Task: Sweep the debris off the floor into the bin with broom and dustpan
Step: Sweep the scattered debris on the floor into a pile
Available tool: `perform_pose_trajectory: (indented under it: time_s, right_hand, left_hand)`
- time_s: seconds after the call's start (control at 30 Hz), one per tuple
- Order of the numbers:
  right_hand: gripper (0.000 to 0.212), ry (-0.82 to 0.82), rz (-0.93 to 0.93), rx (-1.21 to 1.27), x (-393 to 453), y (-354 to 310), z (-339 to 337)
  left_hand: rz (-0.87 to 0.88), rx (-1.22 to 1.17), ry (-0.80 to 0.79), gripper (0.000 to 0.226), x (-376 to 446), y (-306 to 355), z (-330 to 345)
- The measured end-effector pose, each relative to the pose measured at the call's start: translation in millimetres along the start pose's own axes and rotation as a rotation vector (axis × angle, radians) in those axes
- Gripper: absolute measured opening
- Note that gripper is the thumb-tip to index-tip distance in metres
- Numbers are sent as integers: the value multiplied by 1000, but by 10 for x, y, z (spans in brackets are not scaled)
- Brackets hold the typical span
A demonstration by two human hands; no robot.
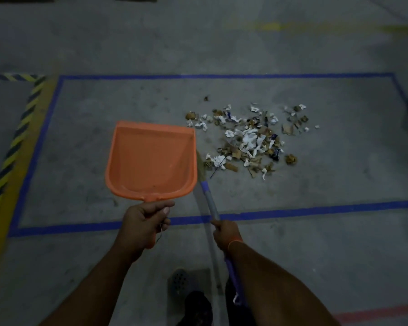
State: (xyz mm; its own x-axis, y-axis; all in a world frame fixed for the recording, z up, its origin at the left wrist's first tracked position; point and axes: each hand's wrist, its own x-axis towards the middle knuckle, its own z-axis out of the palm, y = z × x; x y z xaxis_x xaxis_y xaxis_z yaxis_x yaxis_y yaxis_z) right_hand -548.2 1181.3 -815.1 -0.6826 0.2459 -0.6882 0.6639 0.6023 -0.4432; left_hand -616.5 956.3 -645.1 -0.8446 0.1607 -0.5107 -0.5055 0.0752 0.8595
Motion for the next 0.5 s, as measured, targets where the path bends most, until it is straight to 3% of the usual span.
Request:
perform_pose_trajectory:
  time_s: [0.5]
  right_hand:
    - [42,218,186,104,112,558,-1288]
  left_hand:
    - [50,14,-10,20,-305,-75,689]
